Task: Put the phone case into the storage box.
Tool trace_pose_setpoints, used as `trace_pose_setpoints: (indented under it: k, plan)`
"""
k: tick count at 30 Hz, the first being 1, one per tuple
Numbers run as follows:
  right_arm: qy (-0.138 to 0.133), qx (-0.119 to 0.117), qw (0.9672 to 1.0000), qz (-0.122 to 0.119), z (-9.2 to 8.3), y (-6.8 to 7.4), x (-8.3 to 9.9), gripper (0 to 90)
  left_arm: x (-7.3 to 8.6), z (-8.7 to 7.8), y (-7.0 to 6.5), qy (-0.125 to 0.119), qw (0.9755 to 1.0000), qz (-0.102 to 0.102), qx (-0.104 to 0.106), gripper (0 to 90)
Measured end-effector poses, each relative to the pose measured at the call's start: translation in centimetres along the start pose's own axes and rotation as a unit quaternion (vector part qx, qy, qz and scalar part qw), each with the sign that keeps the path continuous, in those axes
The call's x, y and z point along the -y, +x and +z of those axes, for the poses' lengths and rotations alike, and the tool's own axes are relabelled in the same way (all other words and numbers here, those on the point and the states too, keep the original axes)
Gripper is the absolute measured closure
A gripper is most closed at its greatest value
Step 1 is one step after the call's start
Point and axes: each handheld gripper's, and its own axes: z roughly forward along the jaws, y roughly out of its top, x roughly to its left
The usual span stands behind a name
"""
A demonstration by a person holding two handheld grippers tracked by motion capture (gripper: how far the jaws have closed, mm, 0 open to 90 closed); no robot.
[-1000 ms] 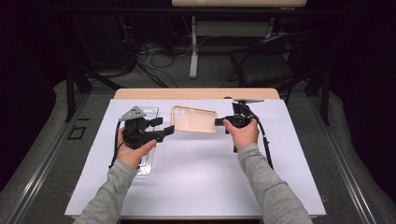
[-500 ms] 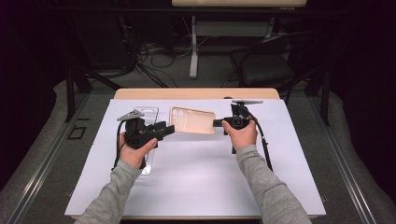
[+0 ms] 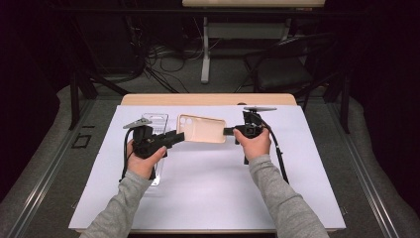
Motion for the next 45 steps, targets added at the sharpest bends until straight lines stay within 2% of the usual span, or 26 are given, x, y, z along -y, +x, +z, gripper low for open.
trace_pose_setpoints:
  k: [9, 14, 18, 23, 35, 45]
  plan:
    - [0.005, -0.003, 1.0, -0.006, 0.18, 0.12, 0.2, 87.4, 0.08, -0.04, 0.02, 0.001, 0.9999, -0.01, 0.007, 67.7]
    - [0.004, -0.005, 1.0, -0.007, 0.28, 0.13, 0.24, 87.3, 0.09, 0.01, 0.13, 0.005, 0.9998, -0.02, 0.006, 68.7]
    - [0.007, -0.005, 0.9999, -0.008, 0.36, 0.11, 0.29, 87.3, 0.09, -0.07, 0.2, 0.003, 0.9998, -0.018, 0.003, 70.5]
    - [0.008, -0.006, 0.9999, -0.005, 0.44, 0.15, 0.39, 87.3, 0.13, -0.07, 0.3, 0.005, 0.9997, -0.025, 0.005, 73.6]
    - [0.01, -0.007, 0.9999, -0.007, 0.45, 0.2, 0.42, 87.3, 0.2, -0.16, 0.51, 0.0, 0.9984, -0.055, 0.012, 76.8]
    - [-0.005, -0.009, 0.9999, -0.014, 0.36, 0.36, 0.59, 87.3, 0.26, -0.25, 0.76, -0.005, 0.9966, -0.079, 0.021, 78.7]
